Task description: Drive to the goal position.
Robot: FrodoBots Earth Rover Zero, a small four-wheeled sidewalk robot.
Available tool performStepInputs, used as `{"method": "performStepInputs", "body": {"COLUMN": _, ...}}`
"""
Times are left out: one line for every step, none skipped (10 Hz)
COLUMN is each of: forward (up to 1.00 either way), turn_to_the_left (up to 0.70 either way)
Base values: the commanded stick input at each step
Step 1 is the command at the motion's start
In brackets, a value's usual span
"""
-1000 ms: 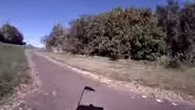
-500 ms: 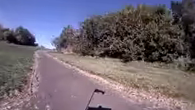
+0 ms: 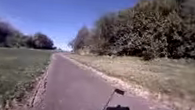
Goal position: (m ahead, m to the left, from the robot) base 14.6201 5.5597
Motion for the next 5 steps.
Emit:
{"method": "performStepInputs", "body": {"forward": 1.0, "turn_to_the_left": 0.4}}
{"method": "performStepInputs", "body": {"forward": 1.0, "turn_to_the_left": 0.4}}
{"method": "performStepInputs", "body": {"forward": 1.0, "turn_to_the_left": 0.01}}
{"method": "performStepInputs", "body": {"forward": 1.0, "turn_to_the_left": 0.0}}
{"method": "performStepInputs", "body": {"forward": 1.0, "turn_to_the_left": 0.0}}
